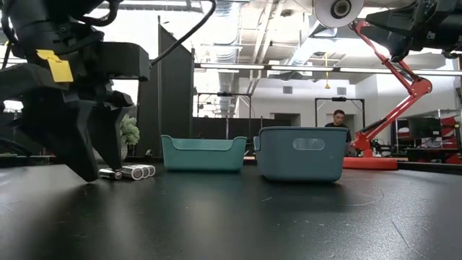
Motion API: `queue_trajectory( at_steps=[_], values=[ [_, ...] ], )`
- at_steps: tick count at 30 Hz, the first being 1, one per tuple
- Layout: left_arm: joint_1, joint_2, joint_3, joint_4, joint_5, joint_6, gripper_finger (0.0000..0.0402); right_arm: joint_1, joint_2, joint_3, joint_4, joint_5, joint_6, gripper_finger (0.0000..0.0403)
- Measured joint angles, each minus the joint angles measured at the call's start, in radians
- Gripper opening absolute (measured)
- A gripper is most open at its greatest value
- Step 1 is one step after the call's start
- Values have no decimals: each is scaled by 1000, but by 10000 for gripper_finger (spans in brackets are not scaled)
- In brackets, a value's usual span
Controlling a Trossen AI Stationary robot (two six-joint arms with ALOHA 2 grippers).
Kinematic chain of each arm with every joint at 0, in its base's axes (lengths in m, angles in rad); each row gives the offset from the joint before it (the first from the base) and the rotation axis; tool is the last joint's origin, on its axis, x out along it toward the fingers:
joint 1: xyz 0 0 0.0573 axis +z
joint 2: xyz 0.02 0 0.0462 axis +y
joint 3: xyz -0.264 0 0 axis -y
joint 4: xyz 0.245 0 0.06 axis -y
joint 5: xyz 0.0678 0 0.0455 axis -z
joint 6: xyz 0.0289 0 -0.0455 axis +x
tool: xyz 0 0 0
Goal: Sort batteries
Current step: Put the silver battery into the light blue bin
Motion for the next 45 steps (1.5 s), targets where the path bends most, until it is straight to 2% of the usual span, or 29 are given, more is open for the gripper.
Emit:
queue_trajectory(
  at_steps=[28,45],
  values=[
    [0,0,0,13,1,62,253,0,0,0,-4,0,0,207],
    [11,0,0,-14,67,19,167,0,0,0,-4,0,8,207]
  ],
)
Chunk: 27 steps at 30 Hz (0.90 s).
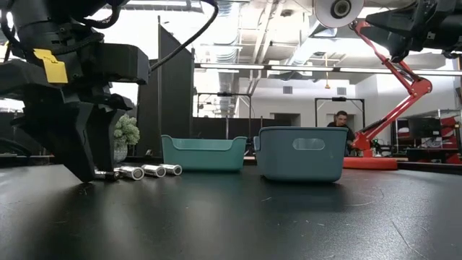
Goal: Sort batteries
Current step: Put the silver battery into the light blue bin
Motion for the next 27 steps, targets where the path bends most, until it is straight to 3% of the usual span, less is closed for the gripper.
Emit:
queue_trajectory(
  at_steps=[11,15,21,27],
  values=[
    [42,26,3,5,100,-70,140,0,0,0,0,0,0,207],
    [50,43,4,4,125,-86,107,0,0,0,-2,0,1,207],
    [52,37,3,2,134,-84,24,0,0,0,-2,0,0,207],
    [52,38,11,-7,136,-70,19,0,0,0,-2,0,0,207]
  ],
)
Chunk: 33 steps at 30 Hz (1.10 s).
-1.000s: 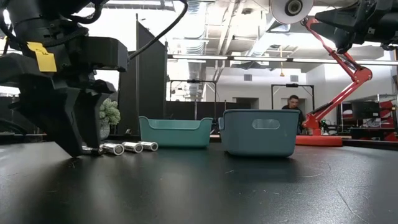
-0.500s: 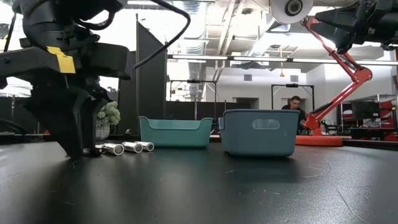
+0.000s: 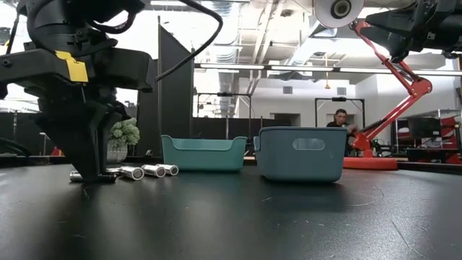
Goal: Sort batteries
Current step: Put the silver battery into the light blue bin
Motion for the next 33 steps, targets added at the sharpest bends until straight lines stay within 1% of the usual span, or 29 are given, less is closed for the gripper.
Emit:
queue_trajectory(
  at_steps=[6,13,16,22,25,29,31,33],
  values=[
    [0,-41,21,-31,-8,46,19,0,0,0,1,0,0,207],
    [0,-144,22,-27,-30,96,19,0,0,0,2,0,0,207],
    [0,-203,22,7,-53,152,19,0,0,0,2,0,0,207],
    [0,-333,23,118,-58,322,19,0,0,0,2,0,0,207],
    [14,-378,25,131,-77,353,19,0,0,0,2,0,0,207],
    [68,-395,25,117,-166,329,19,0,0,0,2,0,0,207],
    [111,-387,25,113,-220,305,19,0,0,0,2,0,0,207],
    [163,-369,25,113,-250,289,19,0,0,0,1,0,0,207]
  ],
)
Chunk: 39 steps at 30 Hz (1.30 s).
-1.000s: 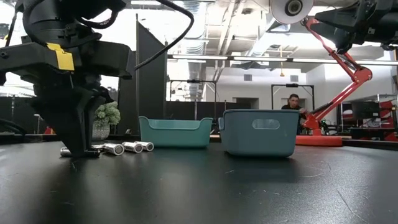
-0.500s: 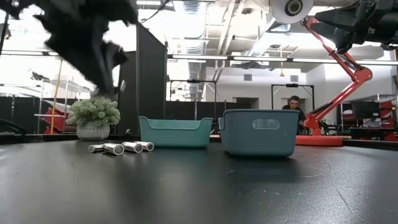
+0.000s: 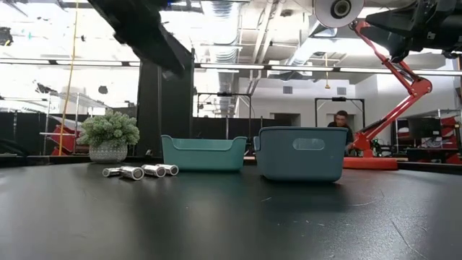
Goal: Sort batteries
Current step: Put the silver battery into the light blue bin
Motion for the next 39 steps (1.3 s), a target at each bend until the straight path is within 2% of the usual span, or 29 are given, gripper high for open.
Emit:
queue_trajectory(
  at_steps=[8,15,23,31,35,39],
  values=[
    [215,116,0,9,-2,-22,29,0,0,0,-5,0,0,207],
    [291,151,0,3,12,3,36,0,0,0,-6,0,0,207],
    [301,151,0,5,13,6,65,0,0,0,-7,0,-8,207],
    [301,150,1,1,-43,0,135,0,0,0,-17,0,-8,207],
    [273,127,19,-55,24,12,154,0,0,0,-27,0,-8,207],
    [202,95,31,-148,44,7,148,0,0,0,-29,0,-8,207]
  ],
)
